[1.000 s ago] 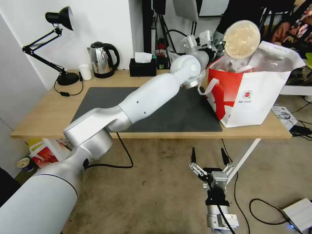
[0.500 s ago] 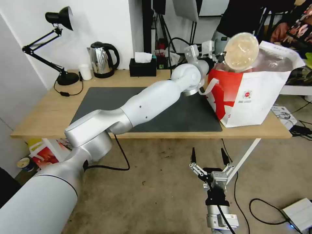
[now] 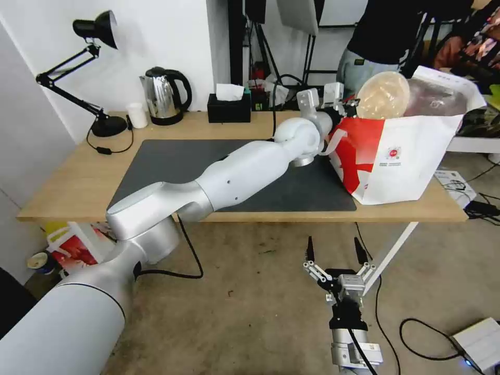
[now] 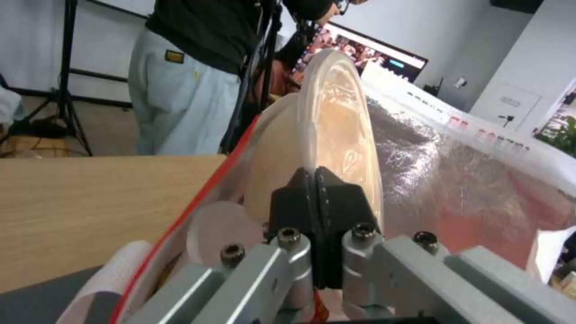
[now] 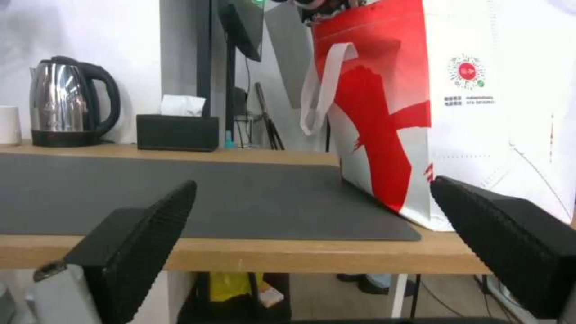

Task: Pick up the trash from the table and place it into the takeout bag.

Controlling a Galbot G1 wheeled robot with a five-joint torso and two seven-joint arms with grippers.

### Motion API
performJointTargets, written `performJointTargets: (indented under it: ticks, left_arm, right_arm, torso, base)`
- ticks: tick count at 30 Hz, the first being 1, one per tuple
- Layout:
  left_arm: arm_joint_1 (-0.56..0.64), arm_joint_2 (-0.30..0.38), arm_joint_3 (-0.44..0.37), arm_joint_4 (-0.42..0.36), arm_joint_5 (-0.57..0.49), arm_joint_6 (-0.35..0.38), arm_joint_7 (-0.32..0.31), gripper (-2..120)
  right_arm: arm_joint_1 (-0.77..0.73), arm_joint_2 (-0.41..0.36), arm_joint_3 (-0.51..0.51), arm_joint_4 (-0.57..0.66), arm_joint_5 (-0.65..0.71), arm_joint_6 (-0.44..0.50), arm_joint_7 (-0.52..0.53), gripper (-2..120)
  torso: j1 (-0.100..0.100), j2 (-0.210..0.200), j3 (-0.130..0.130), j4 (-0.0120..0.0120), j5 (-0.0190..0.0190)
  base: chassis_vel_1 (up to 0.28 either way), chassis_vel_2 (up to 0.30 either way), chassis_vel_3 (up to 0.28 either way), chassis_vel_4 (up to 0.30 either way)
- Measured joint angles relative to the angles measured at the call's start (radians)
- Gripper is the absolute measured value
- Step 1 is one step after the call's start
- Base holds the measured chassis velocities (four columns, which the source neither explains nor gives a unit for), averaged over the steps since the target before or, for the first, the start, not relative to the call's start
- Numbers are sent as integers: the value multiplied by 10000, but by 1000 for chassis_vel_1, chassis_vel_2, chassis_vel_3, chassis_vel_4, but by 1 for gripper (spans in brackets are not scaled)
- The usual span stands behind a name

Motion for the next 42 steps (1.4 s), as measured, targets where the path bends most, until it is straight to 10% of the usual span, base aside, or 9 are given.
performJointTargets:
  ticks: [13, 34, 42]
  left_arm:
    - [29, 4, 19, -28, 174, -8, 26, 7]
    - [-326, 8, -158, -406, -226, -4, -154, 88]
    - [-632, 203, -377, -922, -421, -24, -561, 100]
  right_arm:
    - [0, 0, 0, 0, 0, 0, 0, 100]
    - [0, 0, 0, 0, 0, 0, 0, 100]
    - [0, 0, 0, 0, 0, 0, 0, 100]
  torso:
    - [0, -1, 0, 0, 1]
    - [1, -1, 0, 0, 1]
    - [0, 0, 0, -1, 1]
  base:
    - [0, 0, 0, 0]
    - [0, 0, 0, 0]
    - [0, 0, 0, 0]
